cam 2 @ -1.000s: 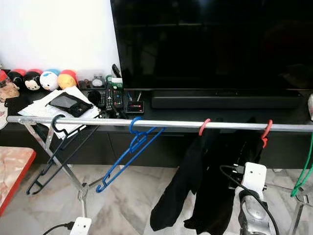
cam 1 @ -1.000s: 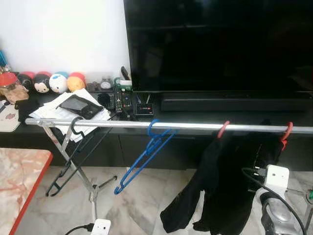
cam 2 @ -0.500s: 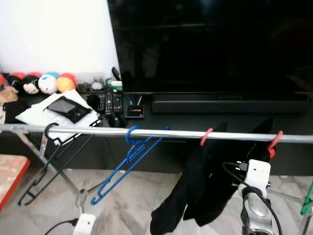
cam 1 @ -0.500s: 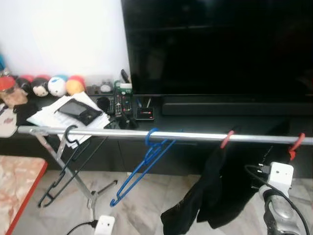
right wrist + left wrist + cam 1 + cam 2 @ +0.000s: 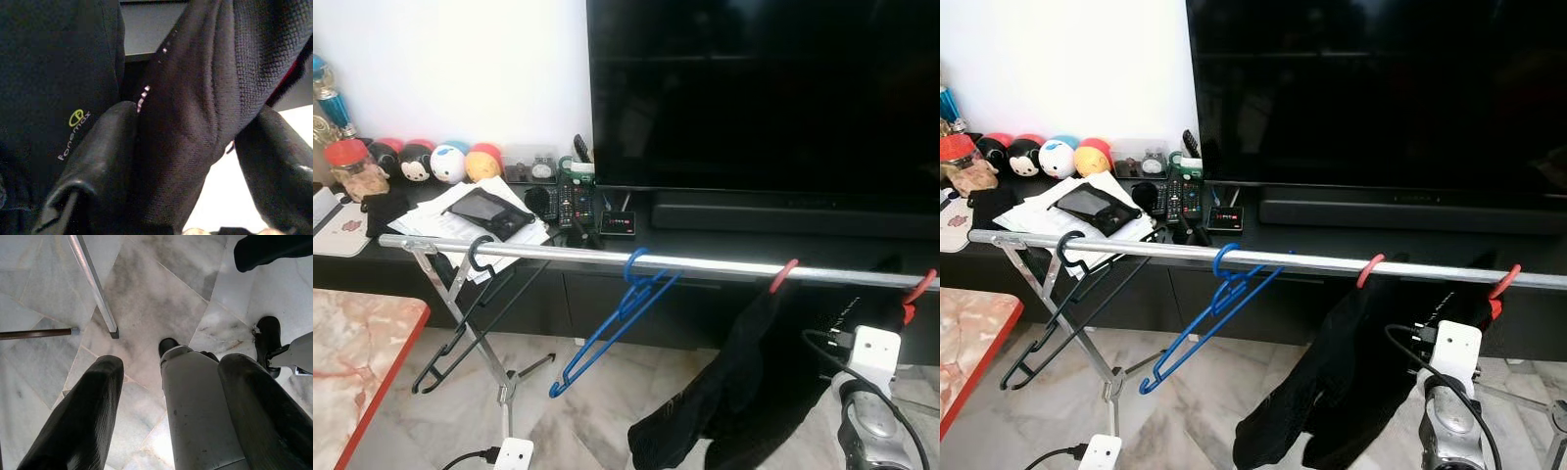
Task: Hang hanger
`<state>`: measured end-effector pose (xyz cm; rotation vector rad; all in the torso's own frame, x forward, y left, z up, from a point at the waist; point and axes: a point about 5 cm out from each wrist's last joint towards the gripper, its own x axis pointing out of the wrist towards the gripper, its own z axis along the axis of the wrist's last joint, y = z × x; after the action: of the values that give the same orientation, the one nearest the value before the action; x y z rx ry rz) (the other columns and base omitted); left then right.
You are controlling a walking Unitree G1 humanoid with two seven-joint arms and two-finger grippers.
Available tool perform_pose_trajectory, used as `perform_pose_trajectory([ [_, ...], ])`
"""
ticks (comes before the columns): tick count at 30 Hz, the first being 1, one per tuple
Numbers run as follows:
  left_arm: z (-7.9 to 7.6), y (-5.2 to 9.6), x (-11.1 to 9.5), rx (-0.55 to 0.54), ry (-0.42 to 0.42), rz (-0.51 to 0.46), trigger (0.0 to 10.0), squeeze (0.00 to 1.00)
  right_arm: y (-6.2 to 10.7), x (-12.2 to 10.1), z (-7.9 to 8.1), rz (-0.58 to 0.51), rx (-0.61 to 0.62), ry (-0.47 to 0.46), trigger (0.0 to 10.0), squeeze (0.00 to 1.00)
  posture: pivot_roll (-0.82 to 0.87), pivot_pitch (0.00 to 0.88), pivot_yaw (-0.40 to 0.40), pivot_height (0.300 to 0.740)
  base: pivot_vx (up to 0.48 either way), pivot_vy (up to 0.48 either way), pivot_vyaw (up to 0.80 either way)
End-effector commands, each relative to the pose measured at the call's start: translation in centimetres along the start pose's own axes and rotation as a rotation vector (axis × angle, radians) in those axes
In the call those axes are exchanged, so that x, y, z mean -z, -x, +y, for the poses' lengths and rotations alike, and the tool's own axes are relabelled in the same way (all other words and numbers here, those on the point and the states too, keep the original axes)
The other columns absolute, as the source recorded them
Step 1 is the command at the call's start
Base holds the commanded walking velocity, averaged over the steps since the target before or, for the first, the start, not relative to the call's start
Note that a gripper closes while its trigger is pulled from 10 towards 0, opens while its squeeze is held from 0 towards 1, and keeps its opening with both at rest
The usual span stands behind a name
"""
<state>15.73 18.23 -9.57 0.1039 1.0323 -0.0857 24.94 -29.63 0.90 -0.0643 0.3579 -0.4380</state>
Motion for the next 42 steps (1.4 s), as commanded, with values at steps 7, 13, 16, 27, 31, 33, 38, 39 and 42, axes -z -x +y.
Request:
perform_pose_trajectory([
  [7, -0.1, 0.0, 0.2, 0.006, -0.010, 0.012, 10.0, 0.00, 0.1, 0.6, -0.4, 0.047, 0.036, 0.004, 0.0, 0.00, -0.09, 0.005, 0.000, 0.727, 0.000, 0.000, 0.00],
  [13, -0.1, 0.0, 0.2, 0.005, -0.008, 0.012, 10.0, 0.00, 0.2, 0.9, -0.5, 0.067, 0.039, -0.005, 0.0, 0.00, -0.09, 0.007, 0.000, 0.727, 0.000, 0.000, 0.00],
  [16, -0.1, 0.0, 0.3, 0.006, -0.009, 0.012, 10.0, 0.00, 0.2, 1.2, -0.5, 0.078, 0.041, -0.011, 0.0, 0.00, -0.09, 0.007, 0.000, 0.727, 0.000, 0.000, 0.00],
  [27, 0.0, 0.0, 0.3, 0.006, -0.006, 0.011, 10.0, 0.00, 0.4, 1.4, -0.7, 0.077, 0.052, -0.029, 0.0, 0.00, -0.09, 0.007, 0.000, 0.727, 0.000, 0.000, 0.00],
  [31, 0.0, 0.0, 0.2, 0.006, -0.006, 0.009, 10.0, 0.00, 0.5, 0.9, -1.1, 0.022, 0.077, -0.038, 0.0, 0.00, -0.09, 0.007, 0.000, 0.727, 0.000, 0.000, 0.00],
  [33, 0.0, 0.0, 0.2, 0.005, -0.006, 0.009, 10.0, 0.00, 0.4, 0.7, -1.2, -0.001, 0.083, -0.038, 0.0, 0.00, -0.09, 0.008, 0.000, 0.727, 0.000, 0.000, 0.00],
  [38, 0.0, 0.0, 0.2, 0.004, -0.008, 0.008, 10.0, 0.00, 0.5, -0.5, -1.5, -0.094, 0.106, -0.043, 0.0, 0.00, -0.09, 0.008, 0.000, 0.727, 0.000, 0.000, 0.00],
  [39, 0.0, 0.0, 0.2, 0.004, -0.009, 0.007, 10.0, 0.00, 0.6, -1.0, -1.7, -0.128, 0.116, -0.045, 0.0, 0.00, -0.09, 0.008, 0.000, 0.727, 0.000, 0.000, 0.00],
  [42, 0.0, 0.0, 0.2, 0.003, -0.009, 0.006, 10.0, 0.00, 0.7, -1.8, -1.8, -0.184, 0.123, -0.044, 0.0, 0.00, -0.09, 0.007, -0.001, 0.727, 0.000, 0.000, 0.00],
])
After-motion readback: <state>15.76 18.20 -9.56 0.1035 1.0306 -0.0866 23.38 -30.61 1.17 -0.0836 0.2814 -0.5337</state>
